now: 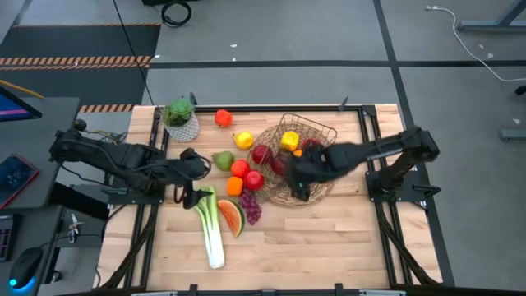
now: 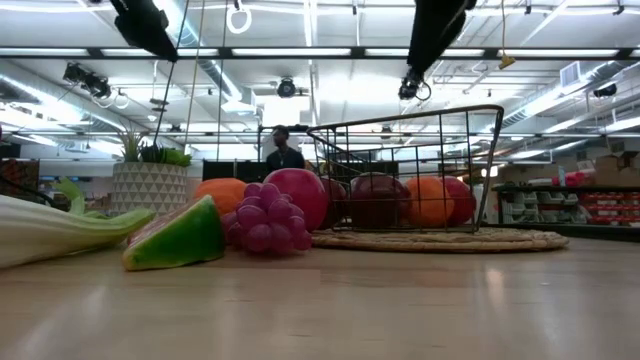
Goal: Build produce basket
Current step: Put the green pear into the gold wire basket
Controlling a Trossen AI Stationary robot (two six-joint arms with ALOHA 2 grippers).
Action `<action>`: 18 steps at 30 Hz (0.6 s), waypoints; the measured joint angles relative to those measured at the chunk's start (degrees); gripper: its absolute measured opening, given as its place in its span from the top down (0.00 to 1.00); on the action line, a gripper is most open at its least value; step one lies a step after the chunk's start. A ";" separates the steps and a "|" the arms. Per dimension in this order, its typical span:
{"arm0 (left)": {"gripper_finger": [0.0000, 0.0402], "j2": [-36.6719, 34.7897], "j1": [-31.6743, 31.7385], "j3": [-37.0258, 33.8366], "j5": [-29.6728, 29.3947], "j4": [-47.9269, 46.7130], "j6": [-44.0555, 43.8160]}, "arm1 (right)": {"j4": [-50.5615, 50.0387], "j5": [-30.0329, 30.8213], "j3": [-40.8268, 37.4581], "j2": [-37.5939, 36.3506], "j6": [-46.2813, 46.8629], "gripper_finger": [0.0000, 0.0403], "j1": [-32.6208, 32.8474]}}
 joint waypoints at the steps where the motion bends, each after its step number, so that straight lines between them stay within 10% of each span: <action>1: 0.01 0.52 0.14 -0.41 0.04 0.25 -0.08 | 1.38 1.19 -0.69 -0.02 -0.14 0.07 1.43; 18: 0.01 10.45 0.17 -0.57 -6.82 1.57 0.02 | 16.04 20.60 -4.28 -0.04 17.51 0.07 23.06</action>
